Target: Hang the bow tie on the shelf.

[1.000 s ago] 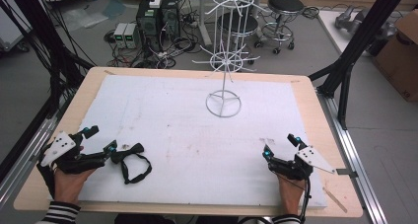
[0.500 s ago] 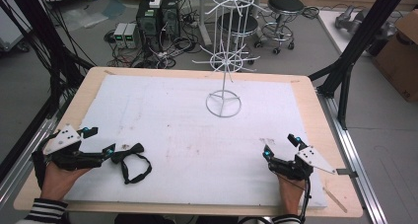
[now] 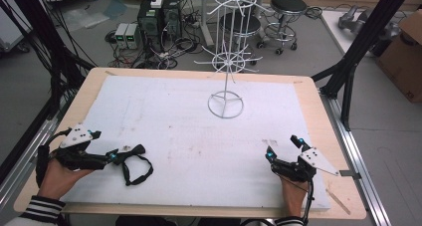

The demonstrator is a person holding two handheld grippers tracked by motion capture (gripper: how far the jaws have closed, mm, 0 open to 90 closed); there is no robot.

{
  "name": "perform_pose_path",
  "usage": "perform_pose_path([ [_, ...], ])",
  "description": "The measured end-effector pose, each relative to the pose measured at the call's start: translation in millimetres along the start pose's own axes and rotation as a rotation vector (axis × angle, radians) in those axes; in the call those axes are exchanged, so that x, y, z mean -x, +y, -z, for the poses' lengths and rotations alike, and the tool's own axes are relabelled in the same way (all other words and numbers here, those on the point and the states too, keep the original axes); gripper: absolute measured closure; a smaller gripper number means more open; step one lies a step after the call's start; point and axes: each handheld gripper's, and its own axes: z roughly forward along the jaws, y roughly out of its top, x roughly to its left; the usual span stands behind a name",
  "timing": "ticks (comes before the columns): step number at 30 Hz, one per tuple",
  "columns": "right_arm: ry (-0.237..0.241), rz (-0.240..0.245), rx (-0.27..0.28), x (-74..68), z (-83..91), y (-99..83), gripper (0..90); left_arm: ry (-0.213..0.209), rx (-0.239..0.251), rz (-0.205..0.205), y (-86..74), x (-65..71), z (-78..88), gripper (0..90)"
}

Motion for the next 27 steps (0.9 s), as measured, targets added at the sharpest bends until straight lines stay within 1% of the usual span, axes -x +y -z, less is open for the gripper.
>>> perform_pose_path([
  [3, -0.001, 0.001, 0.002, 0.4, -0.1, 0.0, 3.0, -0.018, -0.036, -0.02, 3.9, 2.0, -4.1, 17.6],
  [5, -0.001, 0.0, 0.002, 0.4, -0.1, 0.0, 3.0, -0.014, -0.058, -0.036, 6.5, 3.5, -7.5, 17.6],
  [6, 0.0, 0.0, 0.003, 0.4, -0.1, 0.0, 3.0, -0.022, -0.065, -0.044, 7.7, 4.1, -9.5, 17.6],
  [7, 0.0, 0.002, 0.003, 0.5, 0.0, 0.0, 3.0, -0.036, -0.084, -0.039, 9.2, 4.4, -11.3, 18.3],
  [8, 0.0, -0.002, 0.001, 0.2, 0.1, -0.1, 3.0, -0.052, -0.101, -0.035, 10.2, 4.4, -13.3, 23.1],
  [9, 0.0, -0.003, 0.002, 0.1, 0.1, -0.1, 3.0, -0.06, -0.123, -0.036, 11.4, 5.0, -15.9, 25.6],
  [10, 0.0, 0.0, 0.005, 0.5, -0.1, 0.0, 3.0, -0.062, -0.139, -0.034, 12.1, 5.3, -17.8, 25.6],
  [12, 0.0, -0.002, 0.003, 0.3, 0.0, -0.1, 3.0, -0.069, -0.189, -0.029, 13.0, 6.4, -22.5, 26.5],
  [15, 0.0, -0.002, 0.002, 0.2, 0.1, -0.1, 3.0, -0.085, -0.233, -0.046, 13.4, 8.2, -28.5, 27.3],
  [17, 0.001, -0.003, 0.002, 0.1, 0.1, -0.1, 3.0, -0.09, -0.261, -0.048, 13.6, 9.4, -31.7, 27.5],
  [20, 0.0, -0.001, 0.004, 0.4, -0.1, 0.0, 3.0, -0.105, -0.317, -0.057, 14.4, 10.7, -37.7, 29.8],
  [22, 0.0, 0.001, 0.004, 0.5, -0.1, -0.1, 3.0, -0.108, -0.34, -0.056, 14.9, 11.4, -41.4, 30.6],
  [24, -0.001, -0.002, 0.003, 0.4, 0.0, 0.0, 3.0, -0.102, -0.362, -0.045, 15.2, 12.1, -44.9, 31.3],
  [27, -0.002, -0.002, 0.004, 0.3, -0.1, 0.0, 3.0, -0.118, -0.384, -0.043, 15.8, 11.4, -49.1, 35.2],
])
